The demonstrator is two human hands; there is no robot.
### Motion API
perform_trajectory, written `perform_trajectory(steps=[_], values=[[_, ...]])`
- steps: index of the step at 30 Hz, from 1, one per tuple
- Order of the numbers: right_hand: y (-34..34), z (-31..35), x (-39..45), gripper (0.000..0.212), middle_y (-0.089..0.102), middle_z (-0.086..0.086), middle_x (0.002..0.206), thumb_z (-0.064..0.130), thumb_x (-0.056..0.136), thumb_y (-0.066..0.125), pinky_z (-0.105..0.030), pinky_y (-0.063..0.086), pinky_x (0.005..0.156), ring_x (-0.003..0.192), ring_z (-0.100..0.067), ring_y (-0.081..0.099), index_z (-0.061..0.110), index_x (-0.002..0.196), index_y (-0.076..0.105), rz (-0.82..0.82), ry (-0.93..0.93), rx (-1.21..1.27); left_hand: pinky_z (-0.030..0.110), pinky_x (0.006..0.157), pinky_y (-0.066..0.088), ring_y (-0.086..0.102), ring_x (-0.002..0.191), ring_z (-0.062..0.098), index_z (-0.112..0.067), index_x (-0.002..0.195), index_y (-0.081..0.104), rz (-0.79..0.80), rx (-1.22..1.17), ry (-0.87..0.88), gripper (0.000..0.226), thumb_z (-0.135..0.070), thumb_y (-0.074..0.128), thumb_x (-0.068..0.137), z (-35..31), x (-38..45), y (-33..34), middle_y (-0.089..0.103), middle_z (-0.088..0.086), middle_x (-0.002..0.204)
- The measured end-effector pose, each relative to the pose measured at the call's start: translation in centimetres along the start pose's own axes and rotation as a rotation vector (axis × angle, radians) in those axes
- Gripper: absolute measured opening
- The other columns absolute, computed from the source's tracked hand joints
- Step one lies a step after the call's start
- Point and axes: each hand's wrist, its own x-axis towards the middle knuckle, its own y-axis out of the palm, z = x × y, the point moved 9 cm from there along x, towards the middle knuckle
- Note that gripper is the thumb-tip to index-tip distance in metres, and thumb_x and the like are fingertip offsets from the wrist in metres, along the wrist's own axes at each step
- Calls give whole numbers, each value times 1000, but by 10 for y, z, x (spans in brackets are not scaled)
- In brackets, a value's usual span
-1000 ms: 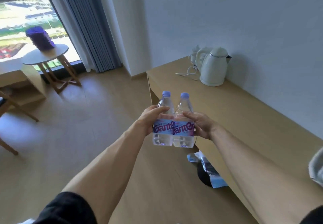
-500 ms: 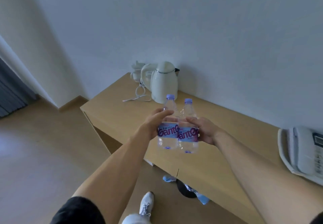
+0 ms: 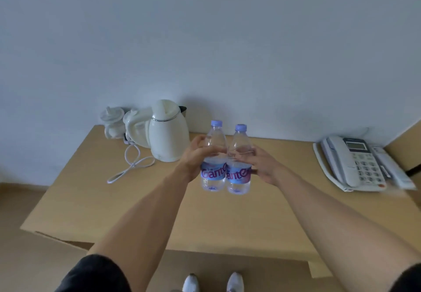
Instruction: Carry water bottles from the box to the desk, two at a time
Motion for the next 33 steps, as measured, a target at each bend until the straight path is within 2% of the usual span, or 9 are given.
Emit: perform_trajectory(steps=[3,6,11,14,16,20,24,28,33], values=[[-13,9,4,48,69,-6,121,4,86,75,-29,52,85,108,-16,66,6,129,53,-41,-69,-31,48,88,59,72,102,34,-8,122,54,39,40,35,68,-13,89,64,-7,14,6,69,19,114],[-23,14,12,51,68,-6,120,-2,83,76,-23,52,80,105,-15,66,6,128,52,-58,-93,-75,37,79,58,71,103,28,-9,128,54,89,71,46,70,-12,83,65,-11,24,12,70,16,120],[-36,22,28,52,71,4,106,-6,77,79,-15,53,72,92,-4,68,10,121,55,-76,-126,-151,36,89,55,68,113,31,-11,129,57,135,229,75,70,-7,82,64,-20,44,15,72,13,119],[-41,25,39,58,68,-5,115,-6,74,82,-27,54,87,103,-13,64,8,124,57,-103,-149,-200,45,100,53,67,112,31,-13,129,58,104,329,101,73,-8,83,61,-23,57,13,71,13,118],[-45,30,47,60,67,-5,121,0,72,85,-34,52,94,111,-17,62,15,124,59,-125,-164,-230,47,102,52,67,112,29,-16,129,60,79,372,112,74,-11,84,60,-25,64,10,71,9,119],[-51,35,64,57,70,-4,119,4,72,86,-40,51,99,115,-25,63,27,119,62,-116,-177,-265,50,102,52,67,111,25,-18,129,60,70,465,114,73,-12,83,60,-28,75,9,72,5,116],[-50,35,78,59,67,-14,122,2,72,86,-49,49,104,115,-35,59,23,122,62,-113,-176,-331,52,103,50,67,110,25,-18,130,59,55,511,122,68,-7,81,66,-32,82,4,72,5,114],[-47,36,87,64,71,3,117,6,71,88,-38,52,97,109,-15,66,21,126,60,-77,-158,-360,53,105,49,64,116,26,-18,133,57,101,560,112,64,3,76,75,-33,84,3,70,6,120],[-45,36,94,66,70,6,117,10,69,88,-43,52,100,109,-13,66,23,126,58,-78,-153,-424,45,102,51,63,116,17,-24,135,56,97,722,136,71,-16,73,67,-41,76,4,69,-1,120]])
